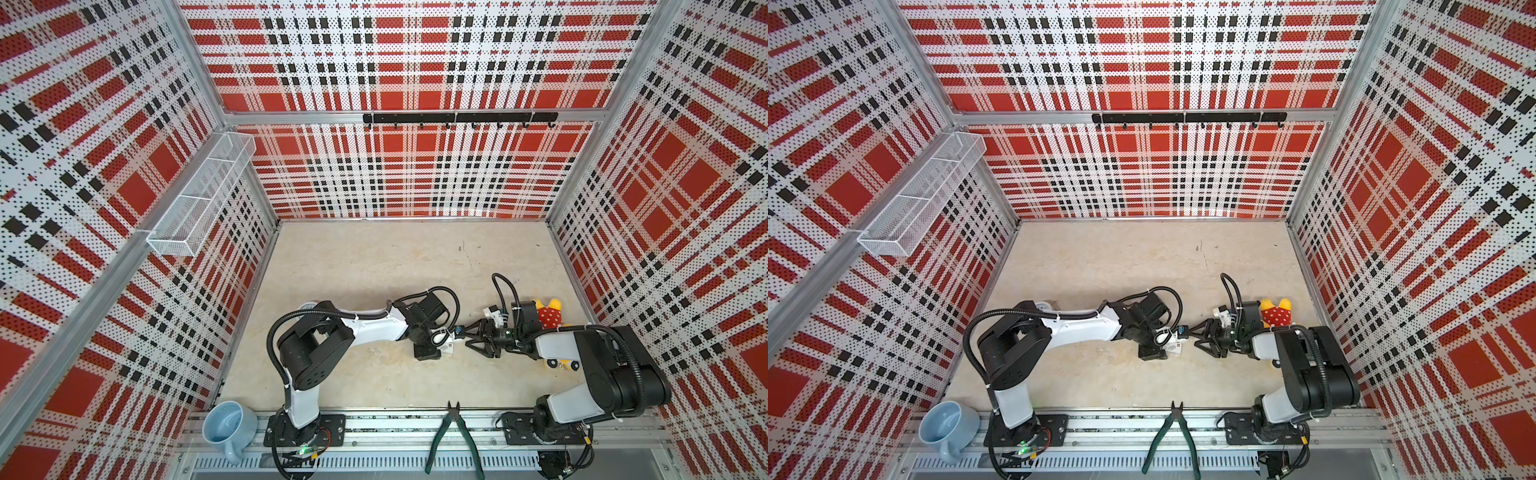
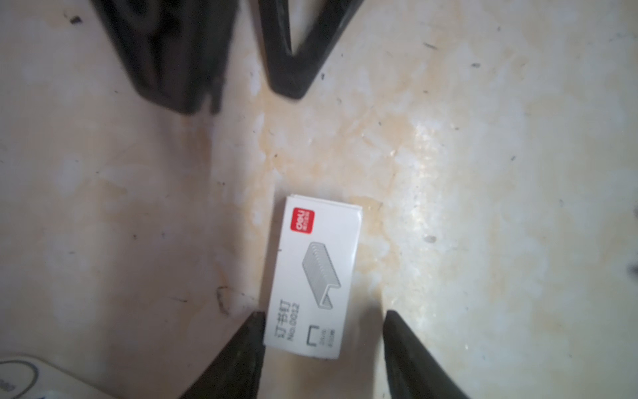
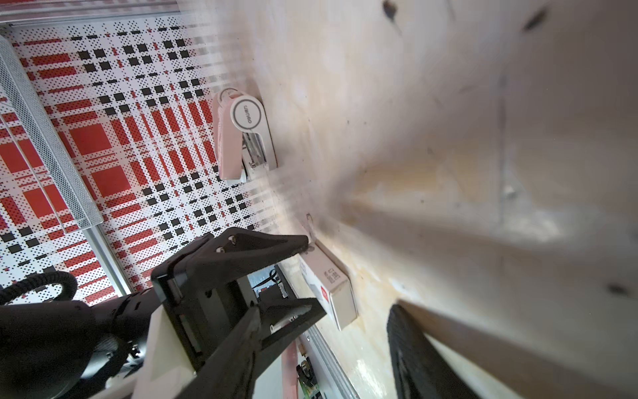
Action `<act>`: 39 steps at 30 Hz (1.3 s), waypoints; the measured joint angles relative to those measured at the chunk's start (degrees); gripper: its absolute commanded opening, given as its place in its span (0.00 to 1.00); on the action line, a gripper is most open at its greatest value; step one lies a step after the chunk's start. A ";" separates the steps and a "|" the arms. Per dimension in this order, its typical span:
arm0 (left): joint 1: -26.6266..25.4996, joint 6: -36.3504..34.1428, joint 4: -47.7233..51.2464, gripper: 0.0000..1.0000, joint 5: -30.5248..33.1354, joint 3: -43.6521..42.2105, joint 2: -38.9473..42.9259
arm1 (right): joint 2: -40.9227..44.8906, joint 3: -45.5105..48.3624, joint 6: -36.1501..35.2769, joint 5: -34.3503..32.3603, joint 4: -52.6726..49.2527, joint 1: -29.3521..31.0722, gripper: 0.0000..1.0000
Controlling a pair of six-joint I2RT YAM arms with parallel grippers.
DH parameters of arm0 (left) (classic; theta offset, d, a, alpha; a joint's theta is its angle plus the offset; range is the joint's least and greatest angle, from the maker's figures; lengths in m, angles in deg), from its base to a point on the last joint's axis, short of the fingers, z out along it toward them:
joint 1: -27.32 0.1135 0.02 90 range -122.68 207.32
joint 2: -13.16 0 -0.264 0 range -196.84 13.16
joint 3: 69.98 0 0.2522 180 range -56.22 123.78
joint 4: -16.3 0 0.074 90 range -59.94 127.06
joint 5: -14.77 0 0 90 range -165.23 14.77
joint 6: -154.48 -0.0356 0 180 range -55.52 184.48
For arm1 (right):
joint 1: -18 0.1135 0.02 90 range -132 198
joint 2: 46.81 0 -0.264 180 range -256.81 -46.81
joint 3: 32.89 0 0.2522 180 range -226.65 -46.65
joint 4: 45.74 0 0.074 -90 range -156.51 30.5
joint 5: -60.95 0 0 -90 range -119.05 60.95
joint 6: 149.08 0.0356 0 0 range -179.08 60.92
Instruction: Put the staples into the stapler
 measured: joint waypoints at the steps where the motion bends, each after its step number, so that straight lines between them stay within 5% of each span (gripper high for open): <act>1: 0.00 0.00 -0.46 0.55 0.02 -0.04 0.00 | 0.00 0.00 0.20 -0.02 0.02 0.20 0.61; 5: 0.00 0.15 -2.47 0.57 0.02 -0.83 0.00 | 0.07 0.04 0.50 -0.09 0.00 0.52 0.61; 15: -0.15 0.48 -3.85 0.41 -0.57 -2.01 0.00 | 2.40 1.09 0.85 -0.98 -1.27 0.57 0.60; 39: -1.22 1.44 -7.45 0.38 -0.63 -3.21 0.00 | -2.95 2.38 5.81 1.55 10.43 6.14 0.57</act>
